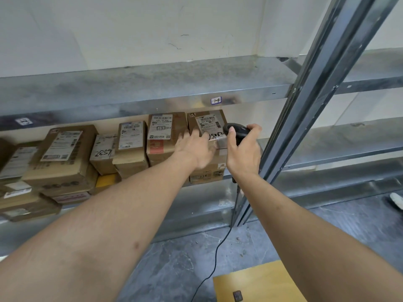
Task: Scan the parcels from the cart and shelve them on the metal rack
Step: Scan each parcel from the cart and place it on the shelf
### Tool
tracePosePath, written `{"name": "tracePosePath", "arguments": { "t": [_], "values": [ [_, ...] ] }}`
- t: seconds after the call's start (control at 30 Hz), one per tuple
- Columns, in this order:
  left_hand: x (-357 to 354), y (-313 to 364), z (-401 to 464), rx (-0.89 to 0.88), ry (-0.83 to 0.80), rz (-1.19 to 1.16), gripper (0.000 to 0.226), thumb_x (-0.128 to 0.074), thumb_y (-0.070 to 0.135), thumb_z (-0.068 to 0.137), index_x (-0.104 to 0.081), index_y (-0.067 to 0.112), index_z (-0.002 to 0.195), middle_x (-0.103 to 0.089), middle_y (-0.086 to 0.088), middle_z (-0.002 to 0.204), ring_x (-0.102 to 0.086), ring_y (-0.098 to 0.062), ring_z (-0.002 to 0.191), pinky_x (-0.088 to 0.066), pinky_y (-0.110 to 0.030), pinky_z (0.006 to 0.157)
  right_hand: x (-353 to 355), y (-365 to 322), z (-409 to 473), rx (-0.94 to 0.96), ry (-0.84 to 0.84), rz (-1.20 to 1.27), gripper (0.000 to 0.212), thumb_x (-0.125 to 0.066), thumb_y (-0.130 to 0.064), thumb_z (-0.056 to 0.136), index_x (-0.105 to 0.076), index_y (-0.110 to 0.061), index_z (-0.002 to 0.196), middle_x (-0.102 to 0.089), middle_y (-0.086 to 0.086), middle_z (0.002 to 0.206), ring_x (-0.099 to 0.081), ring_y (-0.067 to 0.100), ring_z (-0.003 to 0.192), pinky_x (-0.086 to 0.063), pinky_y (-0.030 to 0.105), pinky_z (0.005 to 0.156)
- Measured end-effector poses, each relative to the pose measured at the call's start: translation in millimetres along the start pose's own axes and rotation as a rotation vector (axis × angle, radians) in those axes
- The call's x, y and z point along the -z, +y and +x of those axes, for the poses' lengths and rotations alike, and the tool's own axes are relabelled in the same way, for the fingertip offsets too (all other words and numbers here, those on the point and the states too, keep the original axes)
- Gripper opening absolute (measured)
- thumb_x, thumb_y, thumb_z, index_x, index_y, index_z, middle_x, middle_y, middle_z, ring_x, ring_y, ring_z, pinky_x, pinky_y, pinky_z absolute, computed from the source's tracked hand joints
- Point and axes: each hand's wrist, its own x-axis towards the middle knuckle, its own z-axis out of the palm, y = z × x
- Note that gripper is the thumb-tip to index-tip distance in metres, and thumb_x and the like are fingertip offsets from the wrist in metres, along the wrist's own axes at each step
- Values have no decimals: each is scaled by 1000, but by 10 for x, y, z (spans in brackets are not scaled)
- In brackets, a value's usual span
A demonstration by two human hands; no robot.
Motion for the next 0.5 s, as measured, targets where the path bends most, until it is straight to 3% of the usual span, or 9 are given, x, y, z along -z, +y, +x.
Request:
{"name": "tracePosePath", "arguments": {
  "t": [0.17,0.37,0.5],
  "values": [
    [49,-208,-297,5,32,-22,60,-34,54,106,-40,19,155,-42,-20,156,-39,-45,144,-30,-58,122,-29,-194,-317,13,11,-60,44,-45,-50,108,-34,-17,134,-58,3,105,-55,25,89,-38,34,75],
    [135,-633,-744,-13,87,-23,58,-40,52,106,-44,18,153,-39,-20,160,-34,-43,148,-28,-56,123,-246,-477,-815,38,16,21,36,-47,-53,106,-32,-26,124,-63,6,111,-64,29,99,-54,45,85],
    [121,-1041,-1108,-38,123,-29,59,-42,52,105,-43,19,154,-41,-17,160,-36,-42,147,-31,-56,122,-434,-720,-1290,47,36,18,38,-48,-50,107,-33,-23,131,-59,0,109,-62,27,96,-49,40,82]
  ]
}}
